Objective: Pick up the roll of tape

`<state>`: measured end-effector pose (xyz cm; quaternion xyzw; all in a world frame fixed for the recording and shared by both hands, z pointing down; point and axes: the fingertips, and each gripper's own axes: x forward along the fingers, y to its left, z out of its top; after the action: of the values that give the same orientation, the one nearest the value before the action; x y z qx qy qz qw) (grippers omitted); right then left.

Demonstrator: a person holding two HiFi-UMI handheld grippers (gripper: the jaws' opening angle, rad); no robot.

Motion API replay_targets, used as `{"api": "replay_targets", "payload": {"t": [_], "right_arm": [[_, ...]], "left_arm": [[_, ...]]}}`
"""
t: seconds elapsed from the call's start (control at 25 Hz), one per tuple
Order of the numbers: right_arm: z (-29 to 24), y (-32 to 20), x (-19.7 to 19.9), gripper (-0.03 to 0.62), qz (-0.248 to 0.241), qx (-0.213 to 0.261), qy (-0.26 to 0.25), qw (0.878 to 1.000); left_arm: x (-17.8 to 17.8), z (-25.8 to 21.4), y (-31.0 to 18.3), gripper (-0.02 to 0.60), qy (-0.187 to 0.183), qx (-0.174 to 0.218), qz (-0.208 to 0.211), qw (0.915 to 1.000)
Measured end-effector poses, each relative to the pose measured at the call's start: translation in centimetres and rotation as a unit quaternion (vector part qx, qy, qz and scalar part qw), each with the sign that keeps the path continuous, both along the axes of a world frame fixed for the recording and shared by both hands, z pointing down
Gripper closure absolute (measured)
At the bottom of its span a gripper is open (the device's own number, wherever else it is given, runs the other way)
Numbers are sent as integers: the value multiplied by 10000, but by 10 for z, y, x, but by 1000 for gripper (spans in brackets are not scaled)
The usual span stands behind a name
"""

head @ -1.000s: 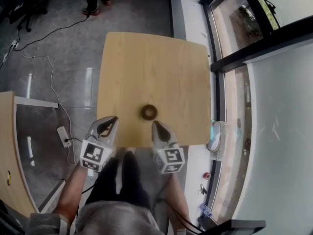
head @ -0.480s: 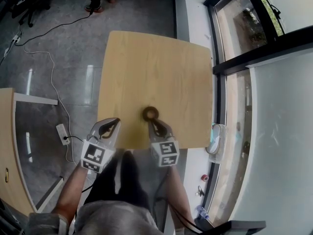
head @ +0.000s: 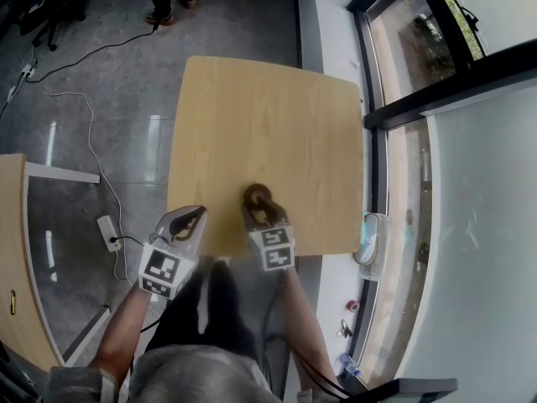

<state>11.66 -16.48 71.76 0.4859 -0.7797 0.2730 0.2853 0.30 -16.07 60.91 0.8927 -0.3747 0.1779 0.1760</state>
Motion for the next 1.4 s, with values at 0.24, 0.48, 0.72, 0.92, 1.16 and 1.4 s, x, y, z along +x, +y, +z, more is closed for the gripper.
{"api": "replay_targets", "payload": {"t": [0.24, 0.48, 0.72, 0.92, 1.16, 1.4], "right_arm": [[12, -2, -3, 407, -112, -290, 217, 9993], [22, -5, -4, 409, -182, -489, 398, 9978], [25, -6, -3, 433, -244, -656, 629, 9956], [27, -7, -4, 459, -241, -623, 795, 9946], [26, -7, -4, 465, -180, -529, 788, 9953], [21, -6, -1, 470, 3, -362, 666, 9971]], "left_arm": [[-9, 3, -1, 581, -20, -26, -123, 9999], [-21, 5, -5, 581, -20, -66, -295, 9995], [-22, 2, -7, 581, -24, -39, -321, 9995], [-23, 6, -6, 581, -21, -74, -323, 9994], [-26, 9, -6, 581, -21, -97, -343, 9994], [-26, 5, -7, 581, -19, -62, -350, 9994]]}}
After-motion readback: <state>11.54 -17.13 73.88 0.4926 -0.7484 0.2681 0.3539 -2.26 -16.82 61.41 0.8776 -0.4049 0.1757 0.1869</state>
